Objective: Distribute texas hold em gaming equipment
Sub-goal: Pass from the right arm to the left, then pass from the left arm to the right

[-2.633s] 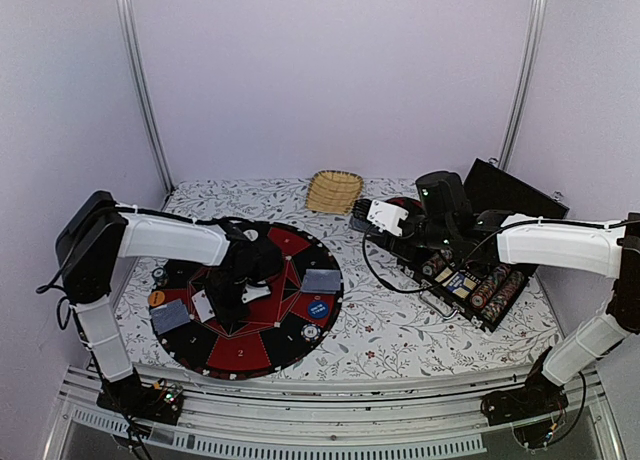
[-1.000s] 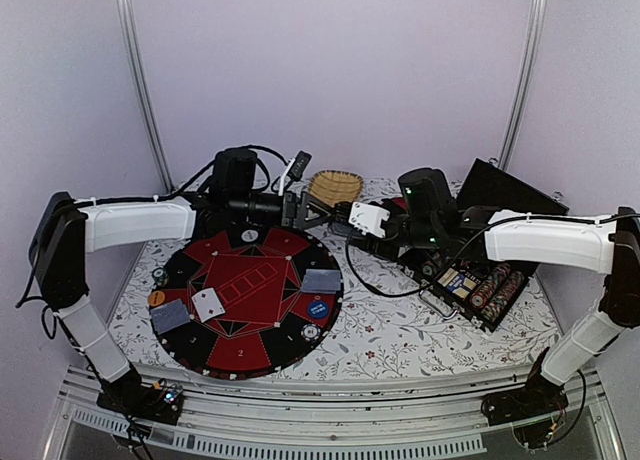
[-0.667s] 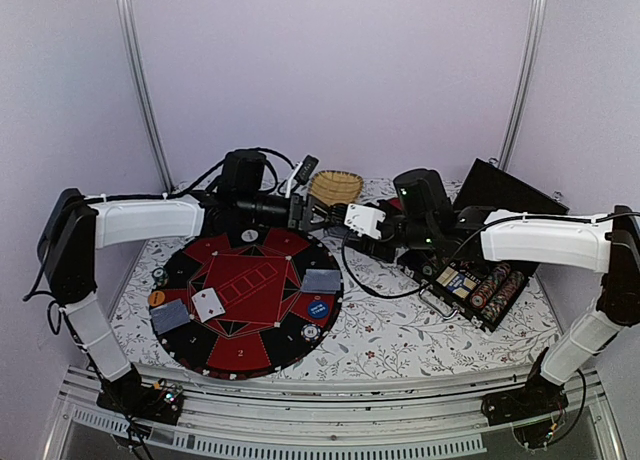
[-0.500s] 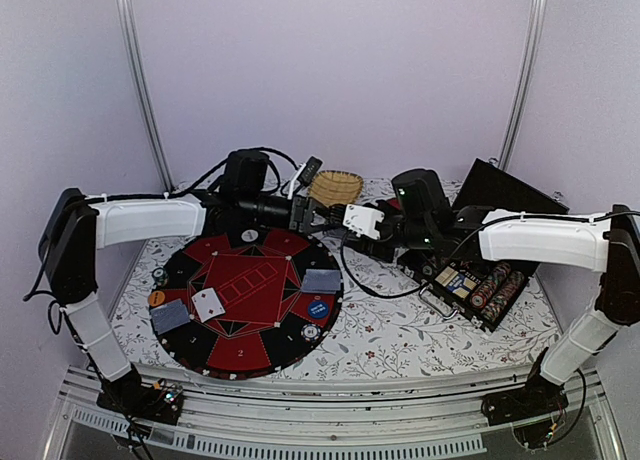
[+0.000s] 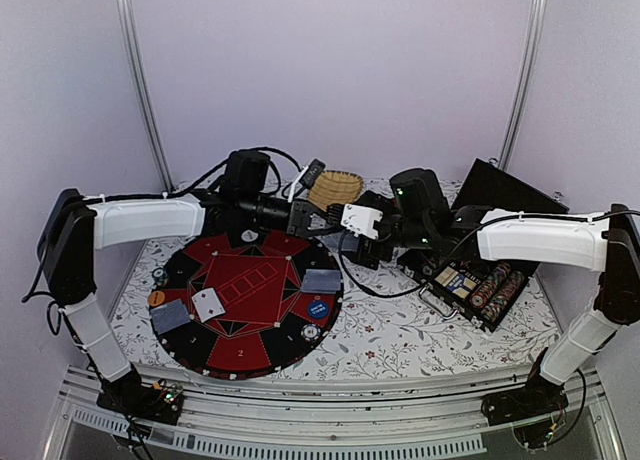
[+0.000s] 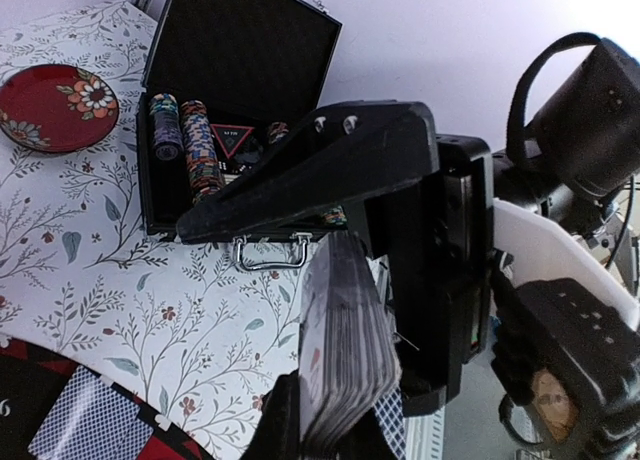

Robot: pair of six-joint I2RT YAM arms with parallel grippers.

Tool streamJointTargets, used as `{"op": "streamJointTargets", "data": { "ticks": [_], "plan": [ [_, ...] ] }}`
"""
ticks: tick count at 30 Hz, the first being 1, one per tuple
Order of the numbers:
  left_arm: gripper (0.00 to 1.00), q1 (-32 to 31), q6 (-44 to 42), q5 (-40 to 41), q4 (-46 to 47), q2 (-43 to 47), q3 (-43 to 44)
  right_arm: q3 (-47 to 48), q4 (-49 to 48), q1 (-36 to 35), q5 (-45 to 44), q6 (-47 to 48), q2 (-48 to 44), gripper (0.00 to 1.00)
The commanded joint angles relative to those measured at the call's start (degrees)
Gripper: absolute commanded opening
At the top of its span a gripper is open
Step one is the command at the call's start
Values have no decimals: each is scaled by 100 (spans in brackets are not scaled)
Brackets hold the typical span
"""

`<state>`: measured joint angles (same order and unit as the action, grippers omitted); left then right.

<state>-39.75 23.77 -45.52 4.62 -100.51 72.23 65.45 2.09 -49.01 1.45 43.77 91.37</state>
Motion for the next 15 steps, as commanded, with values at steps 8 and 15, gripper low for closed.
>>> {"op": "streamJointTargets", "data": {
  "ticks": [8,15],
  "plan": [
    [0,-15,-216,-172,-120,264,-7,-4,140,0,-259,-9,-50,66],
    [25,-9,-449,428,-585,321,144,7,104,-3,-259,-37,-80,56]
  ]
}}
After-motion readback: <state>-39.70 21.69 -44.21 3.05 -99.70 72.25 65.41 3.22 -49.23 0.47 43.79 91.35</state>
